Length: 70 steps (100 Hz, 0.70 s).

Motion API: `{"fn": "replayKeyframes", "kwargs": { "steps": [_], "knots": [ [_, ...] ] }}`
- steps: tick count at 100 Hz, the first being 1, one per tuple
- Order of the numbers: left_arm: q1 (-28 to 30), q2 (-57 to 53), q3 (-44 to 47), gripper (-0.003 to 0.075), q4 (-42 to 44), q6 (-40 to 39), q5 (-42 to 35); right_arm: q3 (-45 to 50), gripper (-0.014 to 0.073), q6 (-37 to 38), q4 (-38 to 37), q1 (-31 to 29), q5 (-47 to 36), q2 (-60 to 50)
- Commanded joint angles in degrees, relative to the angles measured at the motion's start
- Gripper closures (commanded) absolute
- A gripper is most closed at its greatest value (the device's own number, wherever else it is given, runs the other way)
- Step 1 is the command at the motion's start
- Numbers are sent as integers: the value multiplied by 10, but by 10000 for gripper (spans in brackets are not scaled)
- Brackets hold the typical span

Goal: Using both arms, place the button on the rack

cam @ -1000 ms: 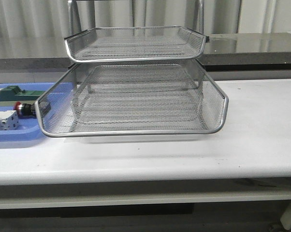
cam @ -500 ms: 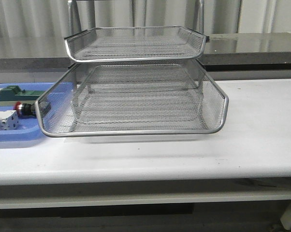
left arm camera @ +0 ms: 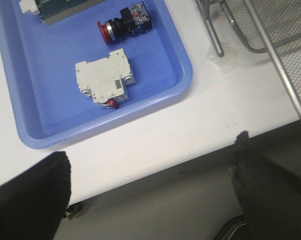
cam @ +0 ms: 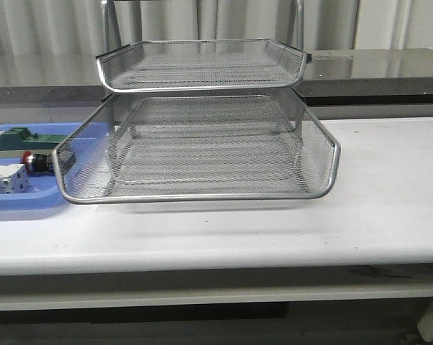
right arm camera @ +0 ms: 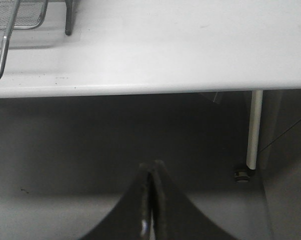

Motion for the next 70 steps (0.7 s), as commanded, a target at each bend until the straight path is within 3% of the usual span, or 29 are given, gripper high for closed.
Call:
{"fn": "replayKeyframes", "kwargs": {
  "steps": [1, 30, 70],
  "knots": [
    [1, -12, -21, 108, -37, 0, -33, -19, 660, -1, -8, 0, -31, 4],
    [1, 52, -73, 136, -36, 36, -95, -19, 660, -1, -8, 0, -31, 4],
    [1, 314, -356, 136, -38, 196, 38, -19, 660, -1, -8, 0, -31, 4]
  ]
}}
